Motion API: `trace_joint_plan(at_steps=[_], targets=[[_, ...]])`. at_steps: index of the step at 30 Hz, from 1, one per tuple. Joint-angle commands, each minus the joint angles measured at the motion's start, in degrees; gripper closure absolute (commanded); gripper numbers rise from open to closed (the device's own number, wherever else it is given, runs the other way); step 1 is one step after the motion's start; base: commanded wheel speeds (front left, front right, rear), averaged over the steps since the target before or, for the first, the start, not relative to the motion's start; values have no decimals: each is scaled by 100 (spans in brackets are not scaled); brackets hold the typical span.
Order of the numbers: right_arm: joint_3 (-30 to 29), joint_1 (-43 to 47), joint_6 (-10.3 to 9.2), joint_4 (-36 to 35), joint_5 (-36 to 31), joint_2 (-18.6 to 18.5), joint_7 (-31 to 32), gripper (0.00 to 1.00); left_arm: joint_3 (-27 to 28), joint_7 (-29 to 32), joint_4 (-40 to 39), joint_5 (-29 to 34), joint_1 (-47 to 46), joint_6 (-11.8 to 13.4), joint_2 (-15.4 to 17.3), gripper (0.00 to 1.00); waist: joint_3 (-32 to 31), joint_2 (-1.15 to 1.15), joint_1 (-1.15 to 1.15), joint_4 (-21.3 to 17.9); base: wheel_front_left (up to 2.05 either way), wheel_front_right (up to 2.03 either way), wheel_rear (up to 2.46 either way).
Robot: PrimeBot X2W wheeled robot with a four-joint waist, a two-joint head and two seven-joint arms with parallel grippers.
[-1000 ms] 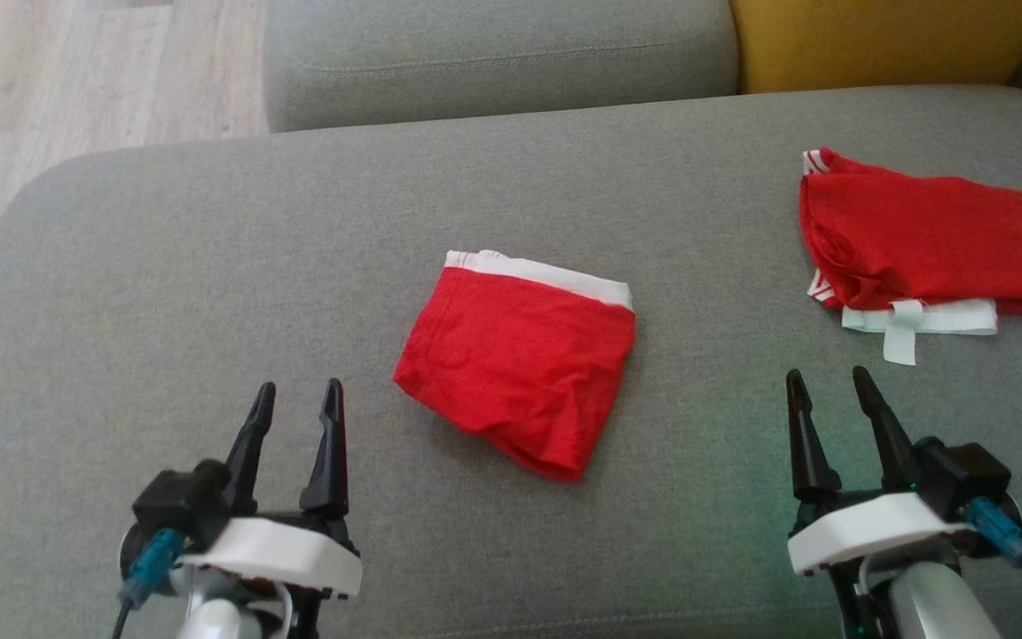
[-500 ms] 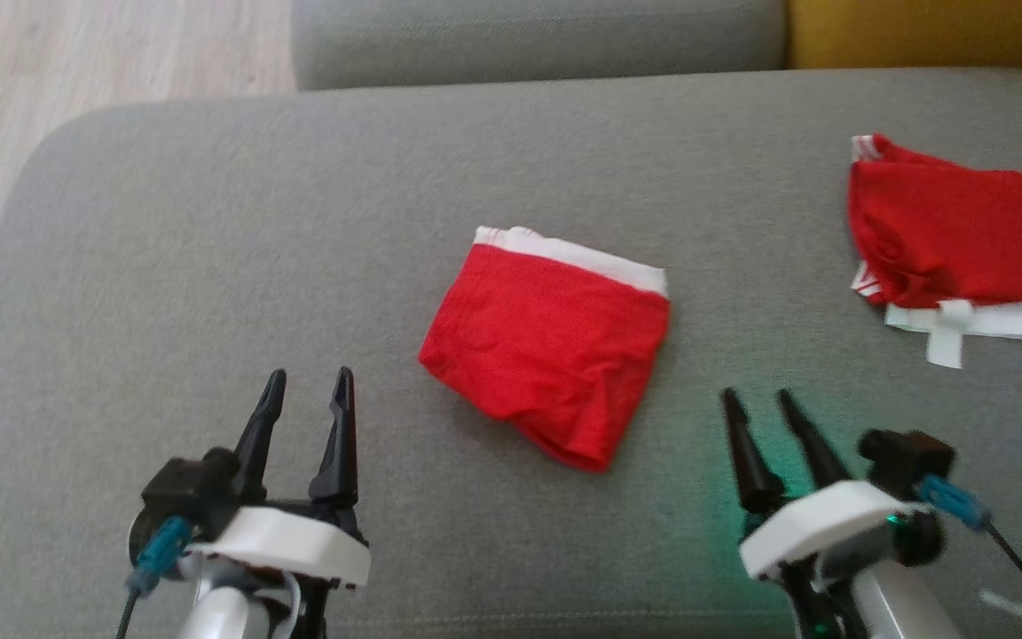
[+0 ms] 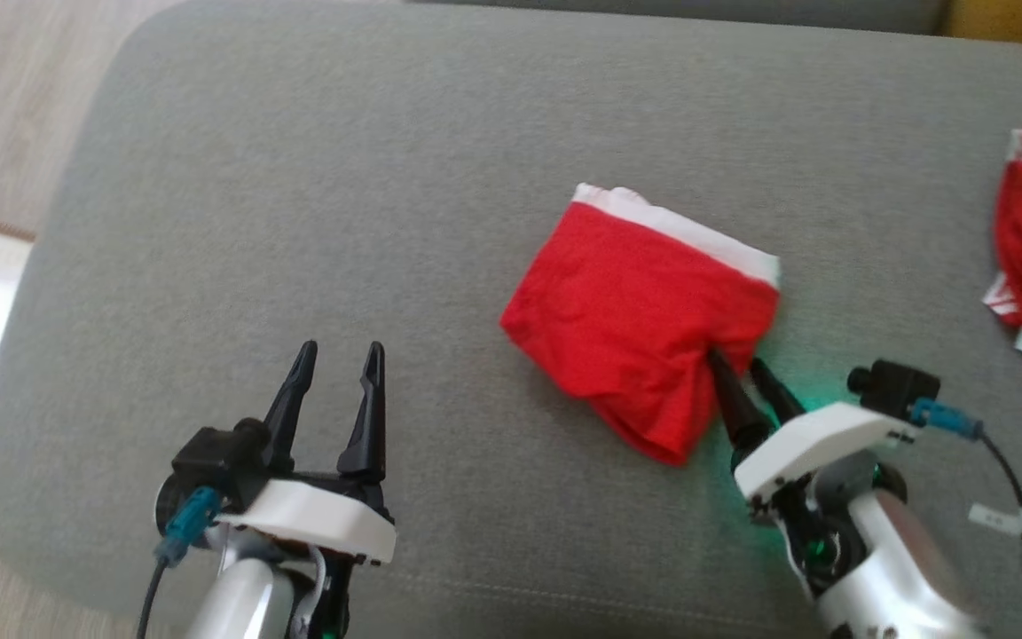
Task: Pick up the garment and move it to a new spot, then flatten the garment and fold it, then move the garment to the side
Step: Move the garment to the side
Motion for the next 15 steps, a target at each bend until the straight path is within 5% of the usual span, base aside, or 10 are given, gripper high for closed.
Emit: trace_joint_plan(at_steps=[1, 9, 10, 12, 15], targets=[[156, -214, 22, -55, 45, -1, 21, 0, 120, -69, -174, -58, -275, 40, 16, 0, 85, 0, 0, 154, 0, 0, 0], [376, -545, 22, 523, 185, -1, 52, 0, 37, -69, -208, -107, -263, 96, 16, 0, 122, 0, 0, 461, 0, 0, 0], [417, -591, 22, 602, 136, -1, 64, 15, 32, -69, -213, -111, -258, 100, 16, 0, 128, 0, 0, 477, 0, 0, 0], [502, -702, 22, 761, -153, -1, 30, 100, 26, -69, -223, -117, -254, 112, 16, 0, 139, 0, 0, 489, 0, 0, 0], [591, -895, 22, 976, -849, -61, -122, 100, 44, -69, -235, -118, -240, 139, 16, 0, 136, 0, 0, 449, 0, 0, 0]])
